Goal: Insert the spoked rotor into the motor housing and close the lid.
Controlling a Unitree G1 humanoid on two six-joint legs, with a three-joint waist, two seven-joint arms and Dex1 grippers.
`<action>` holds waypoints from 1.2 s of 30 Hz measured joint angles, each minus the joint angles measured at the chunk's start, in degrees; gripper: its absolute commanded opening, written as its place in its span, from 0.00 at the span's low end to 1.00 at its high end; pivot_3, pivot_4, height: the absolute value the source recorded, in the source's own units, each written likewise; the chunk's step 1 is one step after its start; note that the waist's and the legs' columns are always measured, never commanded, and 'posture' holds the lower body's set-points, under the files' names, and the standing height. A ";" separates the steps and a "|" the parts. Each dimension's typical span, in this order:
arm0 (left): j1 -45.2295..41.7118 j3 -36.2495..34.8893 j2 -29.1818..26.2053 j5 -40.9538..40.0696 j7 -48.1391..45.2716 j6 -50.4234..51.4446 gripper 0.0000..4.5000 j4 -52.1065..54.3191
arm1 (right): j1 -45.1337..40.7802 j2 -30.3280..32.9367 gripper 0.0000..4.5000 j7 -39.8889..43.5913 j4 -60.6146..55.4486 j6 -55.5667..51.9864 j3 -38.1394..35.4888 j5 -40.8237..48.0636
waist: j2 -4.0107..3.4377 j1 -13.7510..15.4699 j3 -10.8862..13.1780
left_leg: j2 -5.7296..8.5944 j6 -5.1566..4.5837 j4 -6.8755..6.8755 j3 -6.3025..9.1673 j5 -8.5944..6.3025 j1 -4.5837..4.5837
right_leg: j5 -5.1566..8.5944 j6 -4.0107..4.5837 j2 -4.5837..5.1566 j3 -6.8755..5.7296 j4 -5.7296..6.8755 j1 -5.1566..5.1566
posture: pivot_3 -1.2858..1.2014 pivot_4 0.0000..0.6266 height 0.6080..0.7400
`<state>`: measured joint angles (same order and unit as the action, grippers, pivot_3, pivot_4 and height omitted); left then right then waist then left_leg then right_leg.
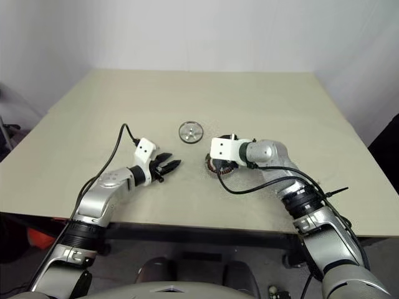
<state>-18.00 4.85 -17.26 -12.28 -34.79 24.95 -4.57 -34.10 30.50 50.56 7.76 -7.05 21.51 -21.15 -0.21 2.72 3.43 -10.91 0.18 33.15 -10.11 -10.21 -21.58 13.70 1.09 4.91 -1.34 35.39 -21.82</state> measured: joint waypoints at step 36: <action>-1.14 0.10 0.05 1.05 -0.50 -0.99 0.53 -2.98 | 8.57 3.45 0.05 -0.84 -8.49 -5.93 -0.46 3.00 | 0.00 1.43 -0.01 | 0.01 0.01 0.06 0.00 0.01 0.10 | -0.01 0.00 0.03 -0.02 0.07 0.10 | 0.52 0.00 1.00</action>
<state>-19.14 4.95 -17.21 -11.24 -35.30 23.97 -7.55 -25.53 33.95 49.71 -0.73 -12.99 21.05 -18.15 -0.20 4.14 3.42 -10.90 0.19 33.21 -10.11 -10.21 -21.48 13.70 1.09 4.93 -1.36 35.47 -21.71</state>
